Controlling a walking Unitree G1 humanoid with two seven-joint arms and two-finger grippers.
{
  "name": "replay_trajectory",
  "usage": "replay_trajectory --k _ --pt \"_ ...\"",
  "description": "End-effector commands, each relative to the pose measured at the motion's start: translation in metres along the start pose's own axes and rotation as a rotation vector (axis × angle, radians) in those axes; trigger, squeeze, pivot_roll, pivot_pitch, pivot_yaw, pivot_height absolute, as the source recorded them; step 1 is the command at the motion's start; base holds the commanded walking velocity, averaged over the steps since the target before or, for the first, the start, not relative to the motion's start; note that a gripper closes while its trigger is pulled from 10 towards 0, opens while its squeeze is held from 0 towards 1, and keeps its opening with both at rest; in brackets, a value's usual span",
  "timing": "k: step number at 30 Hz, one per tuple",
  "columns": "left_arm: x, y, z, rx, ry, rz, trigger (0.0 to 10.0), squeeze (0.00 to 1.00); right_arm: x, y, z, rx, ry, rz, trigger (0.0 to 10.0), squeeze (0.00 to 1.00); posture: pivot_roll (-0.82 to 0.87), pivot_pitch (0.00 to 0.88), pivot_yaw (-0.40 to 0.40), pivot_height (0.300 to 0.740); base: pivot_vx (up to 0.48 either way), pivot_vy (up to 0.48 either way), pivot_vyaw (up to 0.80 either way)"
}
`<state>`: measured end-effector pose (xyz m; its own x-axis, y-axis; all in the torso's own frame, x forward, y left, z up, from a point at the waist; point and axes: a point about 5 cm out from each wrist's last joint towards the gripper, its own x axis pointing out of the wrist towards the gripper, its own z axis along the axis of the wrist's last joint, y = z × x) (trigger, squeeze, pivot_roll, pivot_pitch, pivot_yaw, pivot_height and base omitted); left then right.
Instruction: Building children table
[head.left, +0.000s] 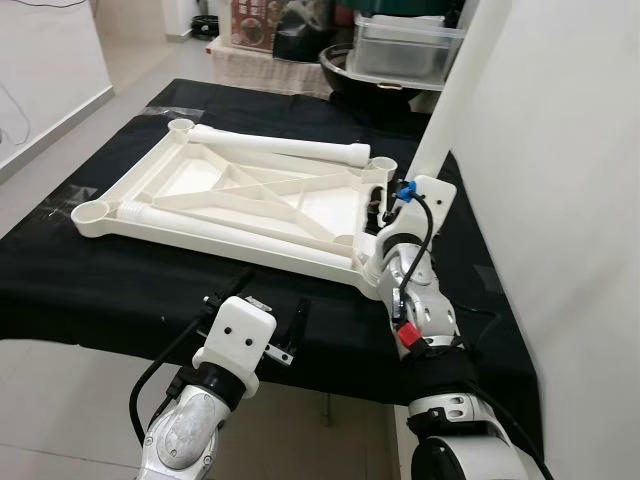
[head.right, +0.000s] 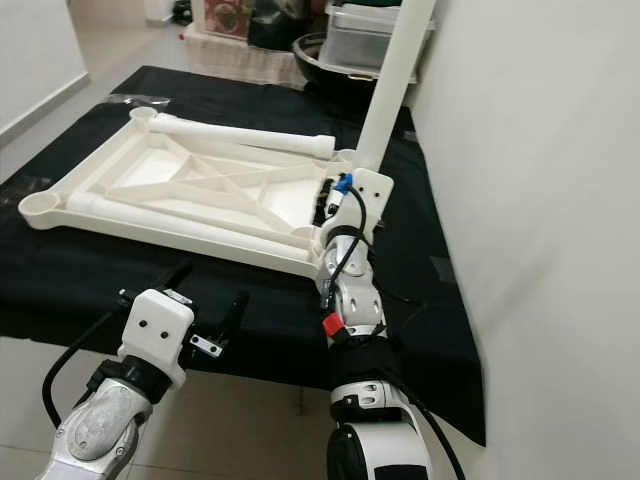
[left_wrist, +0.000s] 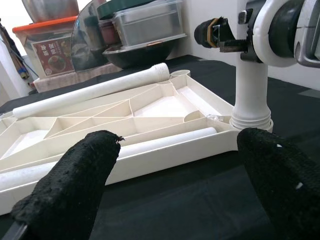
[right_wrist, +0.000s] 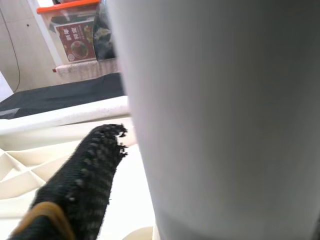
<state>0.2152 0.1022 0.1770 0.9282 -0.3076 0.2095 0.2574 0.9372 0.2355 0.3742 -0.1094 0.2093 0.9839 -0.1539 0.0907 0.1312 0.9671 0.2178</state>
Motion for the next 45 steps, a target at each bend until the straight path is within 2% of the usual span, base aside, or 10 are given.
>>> replay_trajectory --k 1,8,10,20,24,25,26,40,43,45 --pt "0.000 -0.001 -0.003 0.001 0.017 -0.015 10.0 0.00 0.005 0.002 0.015 -0.034 -0.060 0.019 10.0 0.00 0.10 0.092 -0.115 0.740 0.000 0.000 0.00" --pt "0.000 0.001 -0.004 0.006 0.022 -0.014 10.0 0.00 0.014 0.008 0.024 0.111 -0.046 0.302 10.0 0.00 0.12 0.089 -0.119 0.740 0.000 0.000 0.00" --pt "-0.001 0.003 -0.005 0.014 0.025 -0.011 10.0 0.00 0.007 0.012 0.012 0.136 0.054 0.668 10.0 0.00 0.12 0.090 -0.114 0.740 0.000 0.000 0.00" --pt "-0.001 0.004 -0.004 0.012 0.027 -0.002 10.0 0.00 -0.018 0.027 -0.009 -0.013 0.277 1.330 10.0 0.00 0.13 0.094 -0.118 0.740 0.000 0.000 0.00" --pt "-0.001 0.004 -0.004 0.011 0.026 0.002 10.0 0.00 -0.022 0.034 -0.004 -0.001 0.268 1.414 9.7 0.00 0.14 0.096 -0.121 0.740 0.000 0.000 0.00" --pt "-0.001 0.004 -0.004 0.011 0.027 0.003 10.0 0.00 -0.021 0.038 -0.001 0.008 0.252 1.426 0.0 0.00 0.13 0.090 -0.120 0.740 0.000 0.000 0.00" --pt "-0.002 0.004 -0.005 0.011 0.028 0.004 10.0 0.00 -0.020 0.040 0.001 0.014 0.236 1.428 0.0 0.00 0.13 0.088 -0.119 0.740 0.000 0.000 0.00" --pt "0.001 0.001 -0.006 0.008 0.021 -0.005 10.0 0.00 0.010 0.016 -0.003 -0.019 0.154 0.699 0.0 0.00 0.13 0.054 -0.120 0.740 0.000 0.000 0.00" --pt "0.001 0.001 -0.006 0.011 0.019 -0.010 10.0 0.00 0.012 -0.018 -0.015 -0.081 0.147 0.162 0.0 0.00 0.13 0.044 -0.121 0.740 0.000 0.000 0.00" --pt "0.001 0.000 -0.006 0.011 0.018 -0.011 10.0 0.00 0.009 -0.027 -0.017 -0.090 0.134 0.036 0.0 0.00 0.13 0.044 -0.121 0.740 0.000 0.000 0.00"
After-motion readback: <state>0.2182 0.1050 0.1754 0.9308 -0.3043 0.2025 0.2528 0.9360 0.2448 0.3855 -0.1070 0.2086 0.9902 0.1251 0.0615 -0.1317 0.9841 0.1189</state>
